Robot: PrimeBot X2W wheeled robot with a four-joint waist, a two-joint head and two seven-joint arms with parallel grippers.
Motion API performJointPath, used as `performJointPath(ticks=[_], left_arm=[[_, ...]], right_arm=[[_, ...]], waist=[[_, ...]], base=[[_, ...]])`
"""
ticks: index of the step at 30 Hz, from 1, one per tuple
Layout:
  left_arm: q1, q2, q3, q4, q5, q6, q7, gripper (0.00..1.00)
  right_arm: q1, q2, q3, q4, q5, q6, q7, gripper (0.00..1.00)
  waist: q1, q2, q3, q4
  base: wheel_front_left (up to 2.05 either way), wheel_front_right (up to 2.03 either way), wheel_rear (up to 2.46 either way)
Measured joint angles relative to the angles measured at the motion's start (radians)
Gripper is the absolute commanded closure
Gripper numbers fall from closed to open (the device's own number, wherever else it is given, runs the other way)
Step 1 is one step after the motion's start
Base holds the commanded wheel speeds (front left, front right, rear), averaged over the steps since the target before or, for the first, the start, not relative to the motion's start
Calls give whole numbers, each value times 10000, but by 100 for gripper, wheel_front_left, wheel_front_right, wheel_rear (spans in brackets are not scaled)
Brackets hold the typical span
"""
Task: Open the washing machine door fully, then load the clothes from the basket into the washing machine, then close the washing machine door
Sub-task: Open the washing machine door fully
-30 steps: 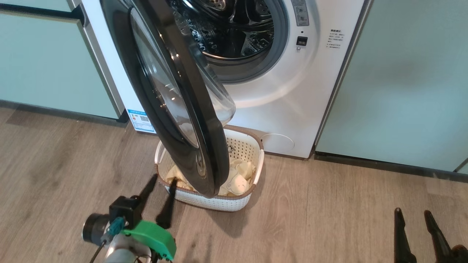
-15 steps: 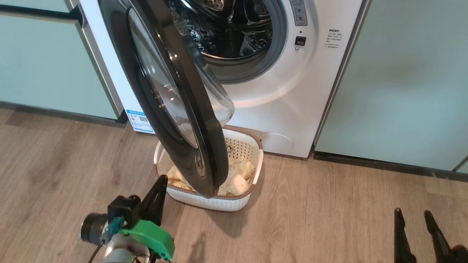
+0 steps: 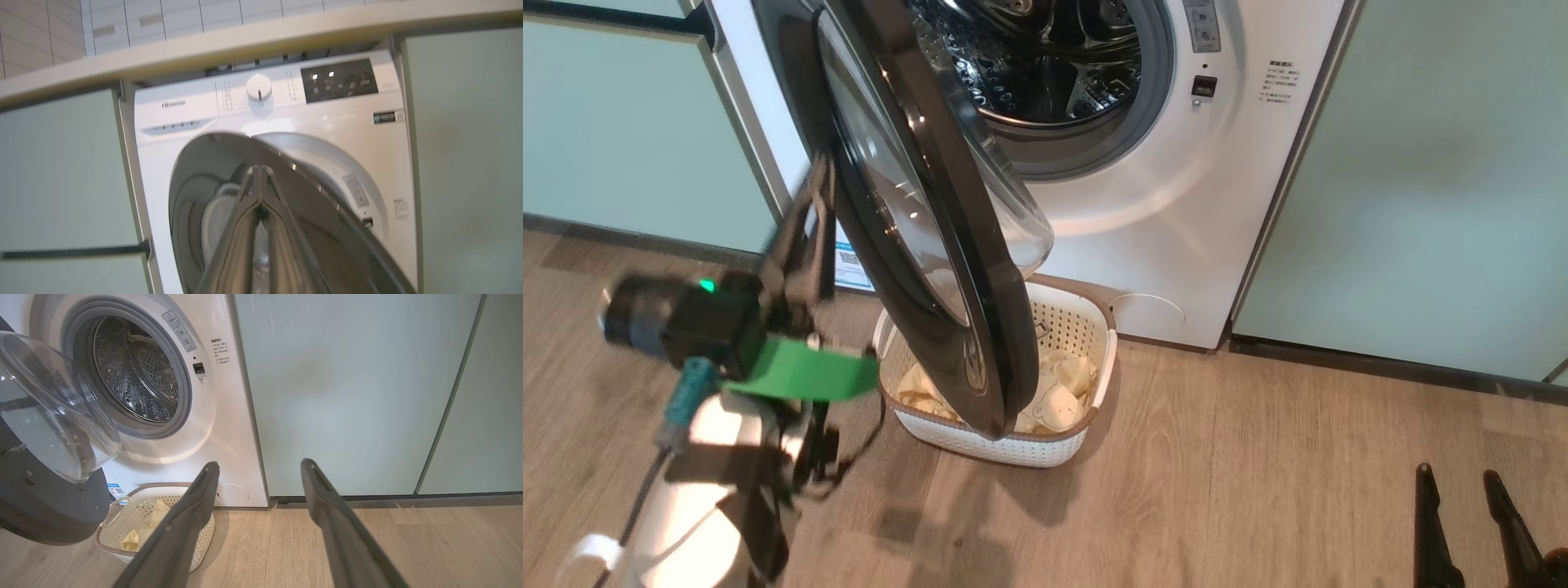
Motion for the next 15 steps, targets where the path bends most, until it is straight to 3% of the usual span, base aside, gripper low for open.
performJointPath(ticks=[8,15], left_arm=[[-1409,-128,-905,-1768,132,-249,238,100],[-1552,-619,-2395,-2243,-502,-721,1766,100]], right_arm=[[-8,2,-13,-21,0,0,0,0],[-22,2,-13,-33,0,0,0,0]], waist=[[0,0,90,-151],[0,0,177,-357]], base=[[0,0,0],[0,0,0]])
